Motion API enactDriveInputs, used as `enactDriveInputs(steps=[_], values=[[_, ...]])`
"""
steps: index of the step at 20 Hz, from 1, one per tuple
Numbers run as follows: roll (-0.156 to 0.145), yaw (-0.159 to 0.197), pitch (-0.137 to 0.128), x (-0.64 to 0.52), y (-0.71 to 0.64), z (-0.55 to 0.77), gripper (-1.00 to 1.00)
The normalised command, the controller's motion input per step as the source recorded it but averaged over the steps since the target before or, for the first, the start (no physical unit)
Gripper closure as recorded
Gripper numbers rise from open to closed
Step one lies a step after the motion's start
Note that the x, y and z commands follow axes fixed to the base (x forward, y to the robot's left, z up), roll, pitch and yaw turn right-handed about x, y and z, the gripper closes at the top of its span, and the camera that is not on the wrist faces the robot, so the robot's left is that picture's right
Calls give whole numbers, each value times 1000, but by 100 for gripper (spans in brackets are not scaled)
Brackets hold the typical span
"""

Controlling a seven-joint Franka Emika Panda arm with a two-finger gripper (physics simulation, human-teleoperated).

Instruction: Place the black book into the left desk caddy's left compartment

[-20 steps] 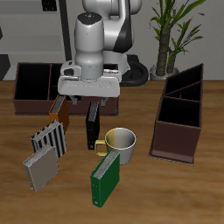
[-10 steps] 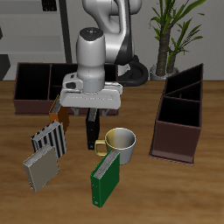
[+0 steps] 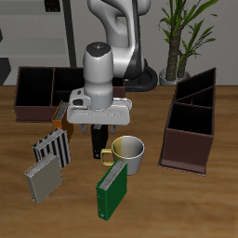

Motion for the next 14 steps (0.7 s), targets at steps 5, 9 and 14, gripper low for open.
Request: enactDriveInputs(steps=[5,9,14], values=[[9,-57,48,32,-46,-177,100],[0,-4,6,-14,-20,64,100],[1,-27,-34,-89,20,469,100]])
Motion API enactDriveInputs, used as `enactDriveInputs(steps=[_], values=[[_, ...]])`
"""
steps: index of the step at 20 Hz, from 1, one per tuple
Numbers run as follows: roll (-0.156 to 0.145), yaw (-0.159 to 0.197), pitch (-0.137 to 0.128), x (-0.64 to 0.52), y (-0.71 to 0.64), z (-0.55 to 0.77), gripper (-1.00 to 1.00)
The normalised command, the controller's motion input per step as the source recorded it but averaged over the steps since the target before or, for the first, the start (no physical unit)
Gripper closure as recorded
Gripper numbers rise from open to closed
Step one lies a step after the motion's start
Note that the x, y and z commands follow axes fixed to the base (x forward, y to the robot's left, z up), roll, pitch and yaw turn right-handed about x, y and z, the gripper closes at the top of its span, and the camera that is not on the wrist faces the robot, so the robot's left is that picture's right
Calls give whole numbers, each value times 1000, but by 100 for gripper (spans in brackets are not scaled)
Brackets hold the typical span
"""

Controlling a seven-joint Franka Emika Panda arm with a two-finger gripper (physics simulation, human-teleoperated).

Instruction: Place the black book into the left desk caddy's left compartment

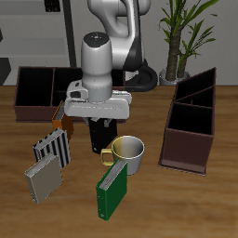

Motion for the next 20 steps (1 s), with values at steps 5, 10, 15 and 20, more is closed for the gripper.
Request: enactDriveInputs(steps=[5,10,15,20], values=[[15,-9,-18,-124,108,440,100],[28,-7,-14,-221,150,490,100],[37,8,-49,-287,255,617,100],[8,-5,-61,-238,296,784,100]])
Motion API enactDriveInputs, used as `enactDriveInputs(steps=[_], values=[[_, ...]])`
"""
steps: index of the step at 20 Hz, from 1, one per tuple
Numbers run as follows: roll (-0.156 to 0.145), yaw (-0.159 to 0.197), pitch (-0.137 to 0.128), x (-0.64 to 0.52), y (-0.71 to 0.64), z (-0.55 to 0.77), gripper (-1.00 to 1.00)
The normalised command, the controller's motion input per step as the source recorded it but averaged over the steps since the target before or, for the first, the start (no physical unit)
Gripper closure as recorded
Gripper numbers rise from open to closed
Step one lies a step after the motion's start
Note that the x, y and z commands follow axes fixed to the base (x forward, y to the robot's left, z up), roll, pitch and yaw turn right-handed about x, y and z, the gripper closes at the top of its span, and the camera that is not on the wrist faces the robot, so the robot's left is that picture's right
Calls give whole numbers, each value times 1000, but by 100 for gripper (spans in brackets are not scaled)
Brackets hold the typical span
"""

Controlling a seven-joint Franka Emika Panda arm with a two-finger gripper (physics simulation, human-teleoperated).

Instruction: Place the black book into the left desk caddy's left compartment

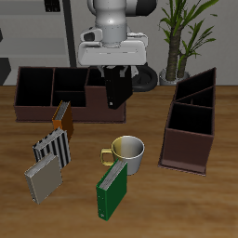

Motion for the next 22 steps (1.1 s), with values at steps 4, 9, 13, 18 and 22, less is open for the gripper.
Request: enactDriveInputs(steps=[4,9,13,18,22], values=[[9,10,-59,-226,267,585,100],[11,8,-49,-283,259,511,100],[3,-11,-7,-177,206,216,100],[-4,-42,9,-177,221,72,100],[22,-9,9,-184,302,-93,100]])
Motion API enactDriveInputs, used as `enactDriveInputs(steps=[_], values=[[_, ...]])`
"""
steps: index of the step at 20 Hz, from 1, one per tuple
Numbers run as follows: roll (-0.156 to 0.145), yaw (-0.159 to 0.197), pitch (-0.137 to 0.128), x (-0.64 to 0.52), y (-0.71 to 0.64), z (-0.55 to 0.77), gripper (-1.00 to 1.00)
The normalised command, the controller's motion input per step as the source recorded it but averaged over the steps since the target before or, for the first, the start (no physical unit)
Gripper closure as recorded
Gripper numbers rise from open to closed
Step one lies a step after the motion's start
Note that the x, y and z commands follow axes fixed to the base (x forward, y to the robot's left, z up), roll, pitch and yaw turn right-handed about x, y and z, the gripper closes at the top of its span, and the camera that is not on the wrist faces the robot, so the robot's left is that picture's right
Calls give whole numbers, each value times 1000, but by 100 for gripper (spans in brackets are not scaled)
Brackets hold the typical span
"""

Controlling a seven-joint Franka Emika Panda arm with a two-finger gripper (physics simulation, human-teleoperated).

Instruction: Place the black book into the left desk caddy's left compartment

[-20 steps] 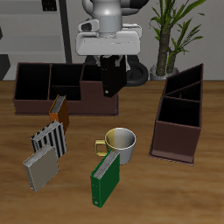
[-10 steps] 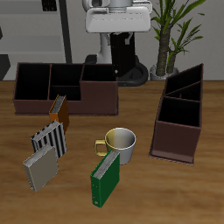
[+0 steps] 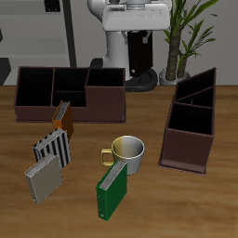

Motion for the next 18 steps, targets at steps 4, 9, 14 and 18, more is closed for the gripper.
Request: enactDriveInputs(steps=[4,9,14,18], values=[[-42,-27,-4,-280,379,-117,100],[-35,-17,-22,-334,442,-72,100],[29,-14,-13,-292,467,-5,100],[25,-31,8,-214,466,-46,100]])
